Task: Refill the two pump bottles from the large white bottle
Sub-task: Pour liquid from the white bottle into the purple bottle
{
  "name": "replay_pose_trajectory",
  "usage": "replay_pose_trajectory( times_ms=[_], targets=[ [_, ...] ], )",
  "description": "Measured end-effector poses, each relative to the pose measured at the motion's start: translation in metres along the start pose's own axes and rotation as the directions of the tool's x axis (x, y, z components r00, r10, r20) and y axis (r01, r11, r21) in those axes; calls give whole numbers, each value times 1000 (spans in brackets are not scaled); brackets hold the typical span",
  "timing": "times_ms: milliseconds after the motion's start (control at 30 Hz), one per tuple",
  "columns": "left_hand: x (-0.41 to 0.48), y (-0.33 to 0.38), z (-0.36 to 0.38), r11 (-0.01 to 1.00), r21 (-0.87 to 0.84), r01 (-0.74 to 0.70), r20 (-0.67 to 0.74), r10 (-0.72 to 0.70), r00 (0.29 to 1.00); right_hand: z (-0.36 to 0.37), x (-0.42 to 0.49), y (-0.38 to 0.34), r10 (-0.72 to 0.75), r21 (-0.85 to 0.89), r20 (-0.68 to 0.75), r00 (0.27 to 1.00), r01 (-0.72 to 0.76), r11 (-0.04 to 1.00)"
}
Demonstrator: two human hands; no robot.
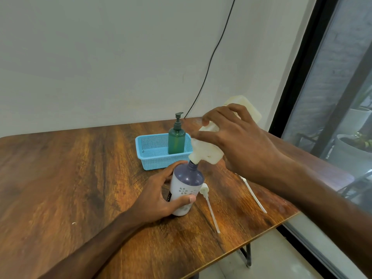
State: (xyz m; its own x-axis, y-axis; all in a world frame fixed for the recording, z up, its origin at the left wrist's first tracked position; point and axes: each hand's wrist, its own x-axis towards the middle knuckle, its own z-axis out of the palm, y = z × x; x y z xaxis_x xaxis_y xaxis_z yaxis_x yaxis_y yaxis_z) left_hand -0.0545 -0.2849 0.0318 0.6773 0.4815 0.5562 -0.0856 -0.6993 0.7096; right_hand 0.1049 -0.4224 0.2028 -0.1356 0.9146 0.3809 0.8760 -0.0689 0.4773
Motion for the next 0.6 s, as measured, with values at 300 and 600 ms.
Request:
replay_pose_trajectory(
  times_ms=[300,600],
  targets=[
    [-1,0,-1,1000,21,2,4,-2,1000,-13,4,-6,-71,-53,47,996,73,996],
    [-3,-2,-1,1000,26,11,11,-11,1000,-17,7,-10,-105,-132,93,990,117,984]
  ],
)
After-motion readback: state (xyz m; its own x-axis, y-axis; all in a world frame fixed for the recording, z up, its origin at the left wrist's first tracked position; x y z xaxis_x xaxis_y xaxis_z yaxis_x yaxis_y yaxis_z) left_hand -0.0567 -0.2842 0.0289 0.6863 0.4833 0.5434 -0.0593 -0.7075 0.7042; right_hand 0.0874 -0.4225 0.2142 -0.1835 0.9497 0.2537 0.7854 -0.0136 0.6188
